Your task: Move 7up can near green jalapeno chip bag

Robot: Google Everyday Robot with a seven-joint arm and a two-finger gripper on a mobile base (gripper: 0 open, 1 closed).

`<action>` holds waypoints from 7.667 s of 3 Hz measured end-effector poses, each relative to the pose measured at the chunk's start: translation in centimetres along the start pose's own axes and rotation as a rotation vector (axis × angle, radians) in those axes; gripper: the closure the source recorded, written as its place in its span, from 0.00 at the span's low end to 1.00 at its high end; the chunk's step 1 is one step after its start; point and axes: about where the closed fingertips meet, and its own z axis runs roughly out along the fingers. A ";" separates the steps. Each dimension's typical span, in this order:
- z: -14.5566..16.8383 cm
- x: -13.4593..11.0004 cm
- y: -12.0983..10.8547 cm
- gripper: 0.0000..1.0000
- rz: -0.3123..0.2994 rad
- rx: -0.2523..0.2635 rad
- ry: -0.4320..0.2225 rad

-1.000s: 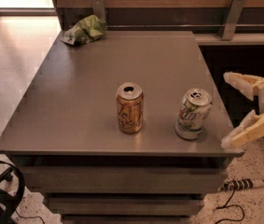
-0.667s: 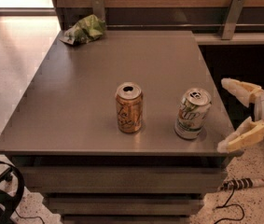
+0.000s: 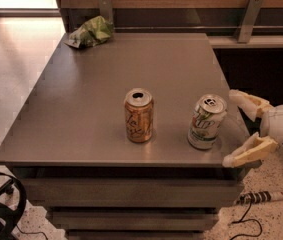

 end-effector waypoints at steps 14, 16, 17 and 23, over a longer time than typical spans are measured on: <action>7.5 -18.0 -21.4 1.00 -0.029 0.147 -0.052; 17.9 -19.9 -25.8 1.00 -0.063 0.131 -0.036; 21.4 -19.9 -26.9 1.00 -0.065 0.138 -0.076; 34.8 -13.3 -30.1 1.00 0.034 0.126 -0.055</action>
Offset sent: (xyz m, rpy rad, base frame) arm 0.0110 0.0081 0.0132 0.0584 -0.1045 -0.0103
